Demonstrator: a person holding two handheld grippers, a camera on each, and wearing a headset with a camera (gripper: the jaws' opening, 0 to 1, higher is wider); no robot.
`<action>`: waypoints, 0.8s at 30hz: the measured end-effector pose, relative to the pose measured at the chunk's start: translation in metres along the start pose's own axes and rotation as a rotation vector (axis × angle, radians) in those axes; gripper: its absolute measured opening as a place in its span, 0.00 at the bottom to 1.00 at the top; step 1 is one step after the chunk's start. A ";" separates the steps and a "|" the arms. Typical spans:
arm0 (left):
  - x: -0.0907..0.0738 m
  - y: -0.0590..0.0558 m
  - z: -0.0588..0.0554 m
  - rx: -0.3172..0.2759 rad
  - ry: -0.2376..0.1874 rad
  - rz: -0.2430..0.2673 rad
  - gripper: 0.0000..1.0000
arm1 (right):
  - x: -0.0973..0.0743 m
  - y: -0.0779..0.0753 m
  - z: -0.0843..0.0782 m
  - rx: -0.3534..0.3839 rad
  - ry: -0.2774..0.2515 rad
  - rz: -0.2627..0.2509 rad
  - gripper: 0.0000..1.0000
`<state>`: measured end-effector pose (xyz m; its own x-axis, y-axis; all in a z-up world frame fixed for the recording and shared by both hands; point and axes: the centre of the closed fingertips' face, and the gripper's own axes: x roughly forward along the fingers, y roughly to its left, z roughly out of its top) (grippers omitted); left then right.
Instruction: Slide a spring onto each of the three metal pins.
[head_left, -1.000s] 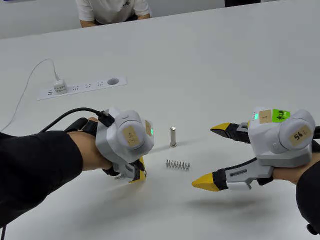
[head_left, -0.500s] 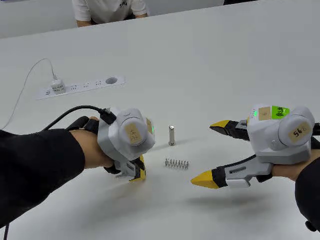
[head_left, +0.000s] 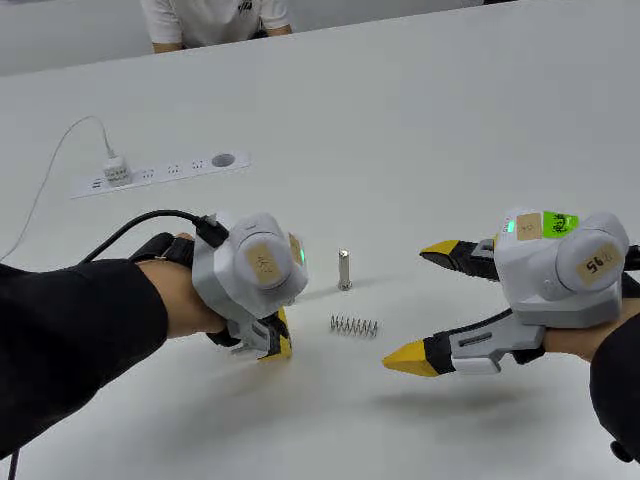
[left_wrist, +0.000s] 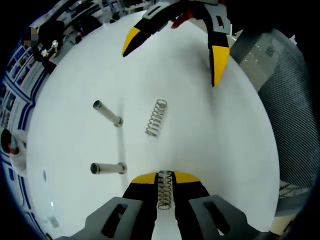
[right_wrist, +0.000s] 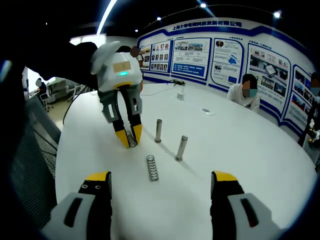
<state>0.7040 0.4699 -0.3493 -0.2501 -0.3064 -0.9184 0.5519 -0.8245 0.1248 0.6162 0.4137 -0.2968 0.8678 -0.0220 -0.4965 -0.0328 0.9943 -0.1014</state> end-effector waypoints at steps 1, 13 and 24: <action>-0.001 0.001 0.000 -0.004 -0.003 0.002 0.11 | 0.000 0.000 0.000 0.000 0.001 0.001 0.83; -0.012 0.005 -0.001 -0.044 -0.037 0.028 0.11 | 0.001 0.002 -0.001 -0.006 0.007 0.007 0.83; -0.022 0.006 -0.003 -0.075 -0.063 0.046 0.11 | 0.003 0.005 -0.001 -0.011 0.015 0.015 0.83</action>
<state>0.7154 0.4730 -0.3294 -0.2718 -0.3743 -0.8866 0.6213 -0.7718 0.1354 0.6177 0.4188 -0.2999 0.8596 -0.0083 -0.5110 -0.0519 0.9933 -0.1035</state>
